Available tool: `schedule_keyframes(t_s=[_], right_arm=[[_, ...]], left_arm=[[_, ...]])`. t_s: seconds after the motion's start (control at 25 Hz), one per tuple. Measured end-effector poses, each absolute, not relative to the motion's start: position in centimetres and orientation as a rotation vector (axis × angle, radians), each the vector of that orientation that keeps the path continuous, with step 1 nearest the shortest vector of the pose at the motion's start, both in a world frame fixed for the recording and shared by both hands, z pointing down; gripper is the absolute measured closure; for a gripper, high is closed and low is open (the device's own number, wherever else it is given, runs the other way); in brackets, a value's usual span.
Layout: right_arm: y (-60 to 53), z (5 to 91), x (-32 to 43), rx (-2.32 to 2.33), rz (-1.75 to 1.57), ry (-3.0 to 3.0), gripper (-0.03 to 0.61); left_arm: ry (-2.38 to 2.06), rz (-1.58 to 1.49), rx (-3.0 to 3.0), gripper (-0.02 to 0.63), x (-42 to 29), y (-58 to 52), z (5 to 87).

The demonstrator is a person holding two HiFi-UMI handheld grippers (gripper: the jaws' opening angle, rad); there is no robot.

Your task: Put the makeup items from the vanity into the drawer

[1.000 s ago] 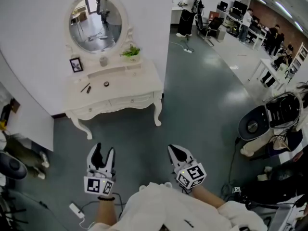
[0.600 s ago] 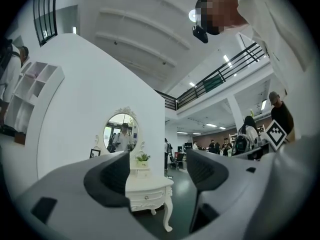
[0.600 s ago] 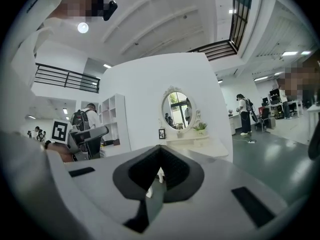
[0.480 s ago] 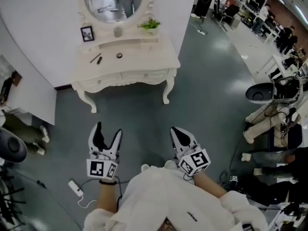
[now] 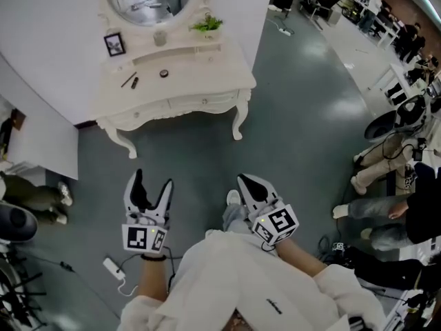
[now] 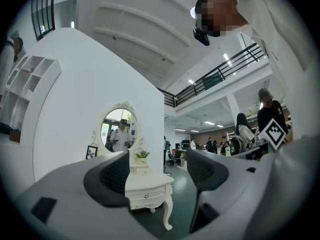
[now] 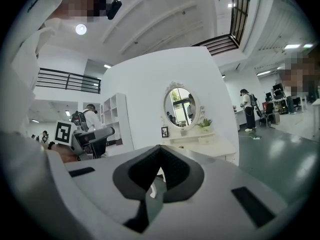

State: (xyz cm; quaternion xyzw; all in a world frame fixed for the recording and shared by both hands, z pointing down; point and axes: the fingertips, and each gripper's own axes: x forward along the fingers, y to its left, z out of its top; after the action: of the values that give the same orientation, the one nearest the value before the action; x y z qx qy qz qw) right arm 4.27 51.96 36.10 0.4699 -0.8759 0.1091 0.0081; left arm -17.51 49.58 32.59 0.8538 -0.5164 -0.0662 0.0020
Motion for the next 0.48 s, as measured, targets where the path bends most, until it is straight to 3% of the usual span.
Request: schedule_keyframes(t_s=[0.48], right_arm=[[39.0,36.3,6.9,1.344,0.353,-2.818,0.561]], left_arm=[[-1.668,-0.196,2.645,0.269,-13.0,37.2,32.4]])
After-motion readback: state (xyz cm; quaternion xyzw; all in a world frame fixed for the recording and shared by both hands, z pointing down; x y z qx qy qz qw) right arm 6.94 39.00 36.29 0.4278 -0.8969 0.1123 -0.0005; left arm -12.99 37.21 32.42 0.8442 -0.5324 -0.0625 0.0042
